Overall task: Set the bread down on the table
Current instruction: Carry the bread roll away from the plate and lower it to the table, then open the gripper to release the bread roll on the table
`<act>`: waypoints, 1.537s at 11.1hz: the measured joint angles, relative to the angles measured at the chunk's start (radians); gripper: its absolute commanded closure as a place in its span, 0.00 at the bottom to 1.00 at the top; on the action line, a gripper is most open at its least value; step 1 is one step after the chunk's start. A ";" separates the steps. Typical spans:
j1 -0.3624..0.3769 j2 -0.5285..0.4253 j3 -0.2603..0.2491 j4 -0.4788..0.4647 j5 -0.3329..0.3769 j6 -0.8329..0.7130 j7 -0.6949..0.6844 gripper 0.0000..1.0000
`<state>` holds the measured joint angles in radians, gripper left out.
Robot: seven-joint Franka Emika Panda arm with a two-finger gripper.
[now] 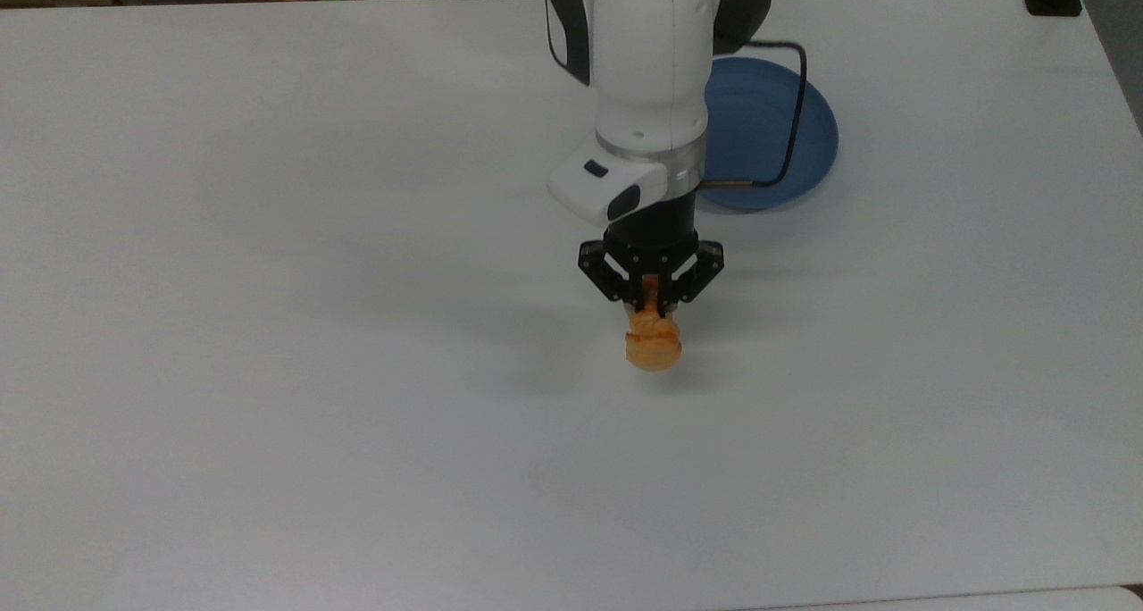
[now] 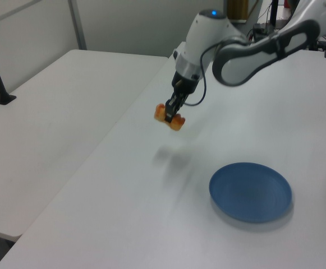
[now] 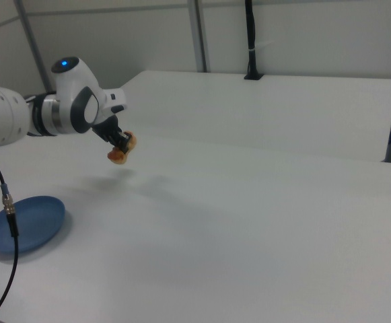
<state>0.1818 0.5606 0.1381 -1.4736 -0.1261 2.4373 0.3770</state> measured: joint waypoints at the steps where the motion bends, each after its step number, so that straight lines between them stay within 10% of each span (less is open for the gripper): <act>1: 0.001 0.027 -0.008 0.001 -0.001 0.048 -0.010 0.81; 11: 0.001 0.163 -0.021 0.005 -0.021 0.246 -0.113 0.00; 17: -0.010 0.108 -0.022 0.027 -0.024 0.234 -0.113 0.00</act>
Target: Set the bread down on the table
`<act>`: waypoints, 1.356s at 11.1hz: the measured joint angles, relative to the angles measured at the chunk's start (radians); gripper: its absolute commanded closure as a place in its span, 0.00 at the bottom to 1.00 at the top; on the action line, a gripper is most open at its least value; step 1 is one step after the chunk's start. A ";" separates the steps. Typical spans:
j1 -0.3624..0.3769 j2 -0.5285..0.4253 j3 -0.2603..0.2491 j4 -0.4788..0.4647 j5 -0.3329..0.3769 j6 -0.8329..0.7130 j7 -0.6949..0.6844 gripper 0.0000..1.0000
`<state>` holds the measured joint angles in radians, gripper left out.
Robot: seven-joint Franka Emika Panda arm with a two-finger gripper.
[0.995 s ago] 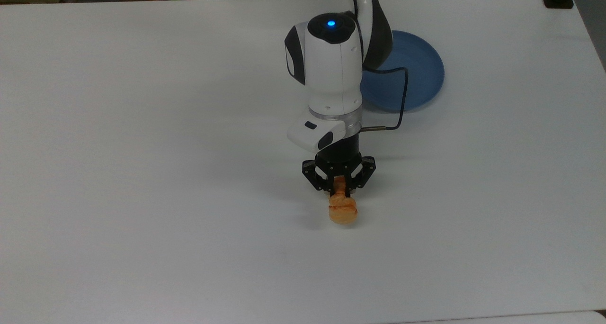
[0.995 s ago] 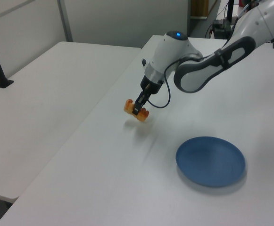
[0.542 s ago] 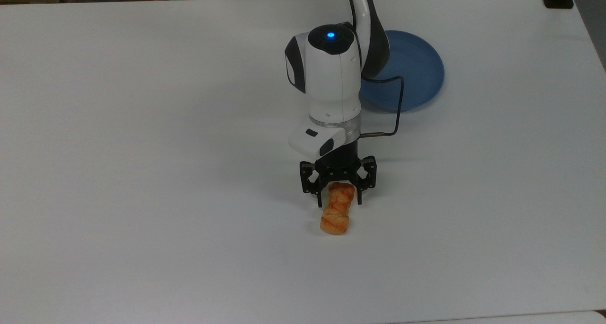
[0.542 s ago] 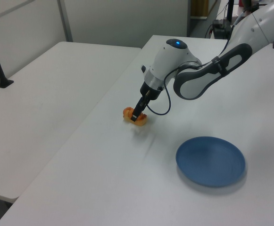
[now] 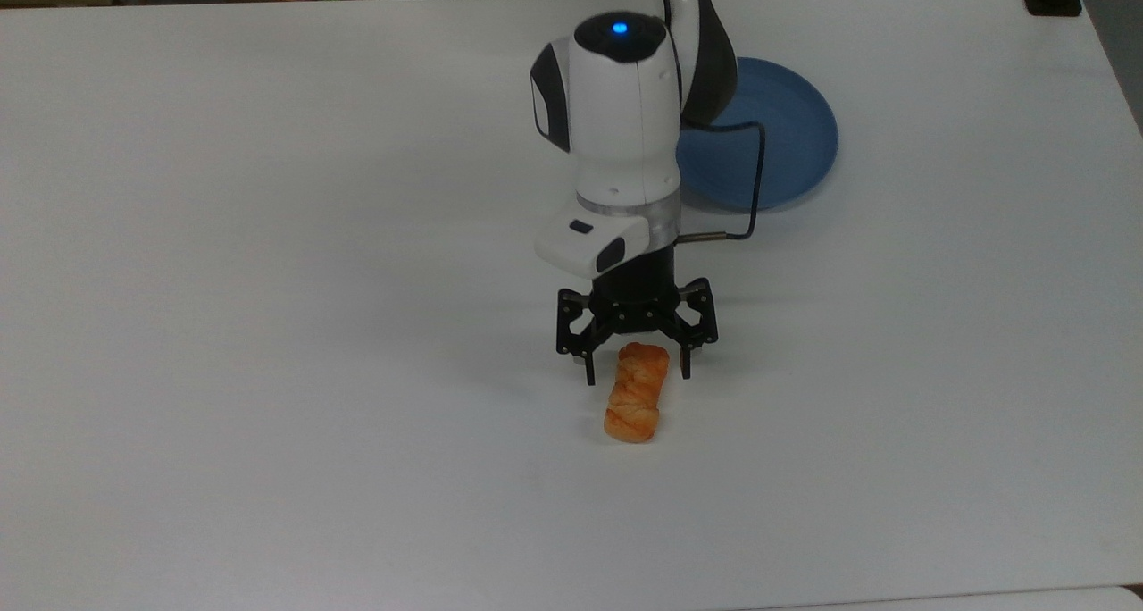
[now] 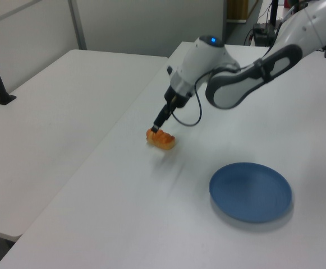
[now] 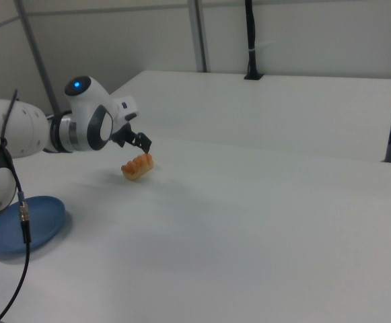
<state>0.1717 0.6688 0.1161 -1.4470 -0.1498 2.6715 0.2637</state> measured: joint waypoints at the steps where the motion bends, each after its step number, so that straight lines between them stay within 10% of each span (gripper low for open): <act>1: -0.010 -0.040 0.000 -0.007 0.000 -0.051 0.000 0.00; 9: -0.105 -0.497 -0.003 -0.165 -0.001 -0.769 -0.116 0.00; 15: -0.145 -0.697 -0.154 -0.248 0.119 -0.983 -0.285 0.00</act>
